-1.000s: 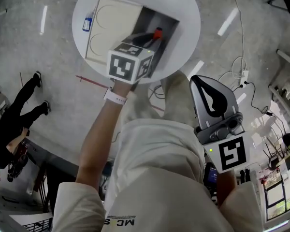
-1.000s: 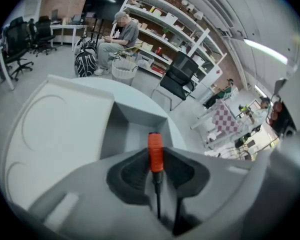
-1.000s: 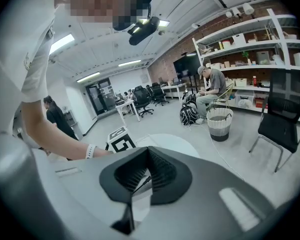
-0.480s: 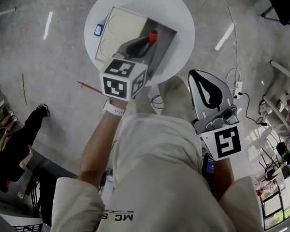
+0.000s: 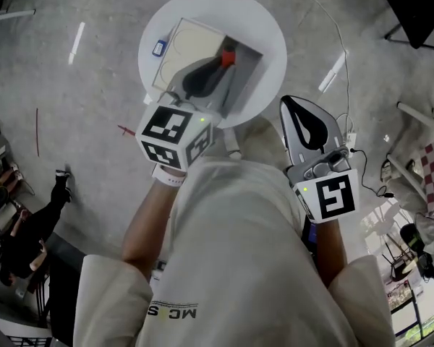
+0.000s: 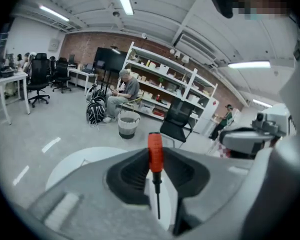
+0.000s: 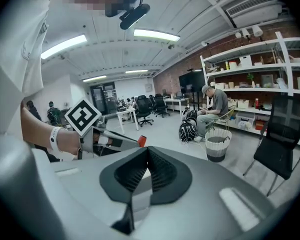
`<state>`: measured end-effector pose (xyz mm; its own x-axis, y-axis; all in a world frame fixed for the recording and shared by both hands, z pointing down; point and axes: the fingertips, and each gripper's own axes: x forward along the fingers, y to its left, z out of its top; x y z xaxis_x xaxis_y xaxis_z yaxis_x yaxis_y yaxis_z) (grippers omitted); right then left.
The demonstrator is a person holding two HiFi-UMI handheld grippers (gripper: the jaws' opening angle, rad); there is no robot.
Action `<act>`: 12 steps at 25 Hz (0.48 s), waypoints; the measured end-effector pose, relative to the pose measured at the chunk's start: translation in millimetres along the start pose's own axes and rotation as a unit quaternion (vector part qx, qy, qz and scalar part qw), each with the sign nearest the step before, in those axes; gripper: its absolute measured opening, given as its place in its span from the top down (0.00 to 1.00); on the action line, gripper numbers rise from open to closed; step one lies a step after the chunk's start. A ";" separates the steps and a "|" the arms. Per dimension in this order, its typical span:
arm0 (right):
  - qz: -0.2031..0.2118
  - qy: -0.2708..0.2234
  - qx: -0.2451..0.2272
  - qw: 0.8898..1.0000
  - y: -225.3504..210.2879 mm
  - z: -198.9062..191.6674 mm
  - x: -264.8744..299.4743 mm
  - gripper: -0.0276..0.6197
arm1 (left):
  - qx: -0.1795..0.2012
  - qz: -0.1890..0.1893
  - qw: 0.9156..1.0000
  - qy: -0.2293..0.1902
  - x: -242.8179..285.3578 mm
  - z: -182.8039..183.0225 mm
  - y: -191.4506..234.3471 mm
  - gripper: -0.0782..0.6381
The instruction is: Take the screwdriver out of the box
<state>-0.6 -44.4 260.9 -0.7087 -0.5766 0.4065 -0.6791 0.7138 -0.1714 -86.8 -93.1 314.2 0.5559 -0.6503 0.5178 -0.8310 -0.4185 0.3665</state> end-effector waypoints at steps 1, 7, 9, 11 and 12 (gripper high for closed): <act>0.000 -0.002 -0.002 1.000 1.1 3.3 -2.1 0.96 | -0.003 -0.003 1.000 -0.012 -5.9 7.5 -4.4 0.77; 0.007 -0.016 -0.020 1.000 6.2 24.2 -12.4 0.96 | 0.018 0.016 0.997 -0.074 -42.3 50.4 -24.7 0.77; 0.010 -0.023 -0.030 0.999 7.5 33.4 -14.7 0.96 | 0.032 0.025 0.995 -0.095 -56.0 64.9 -32.9 0.77; 0.011 -0.033 -0.041 0.999 8.4 45.5 -17.1 0.96 | 0.046 0.033 0.992 -0.111 -70.0 78.1 -41.5 0.77; 0.010 -0.038 -0.046 0.998 8.7 52.0 -18.1 0.96 | 0.050 0.035 0.991 -0.119 -76.8 84.2 -45.2 0.77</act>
<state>-3.7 -48.4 205.4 -0.7369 -0.5881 0.3332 -0.6467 0.7569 -0.0942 -93.7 -77.7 192.7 0.4859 -0.8061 0.3377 -0.8718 -0.4198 0.2525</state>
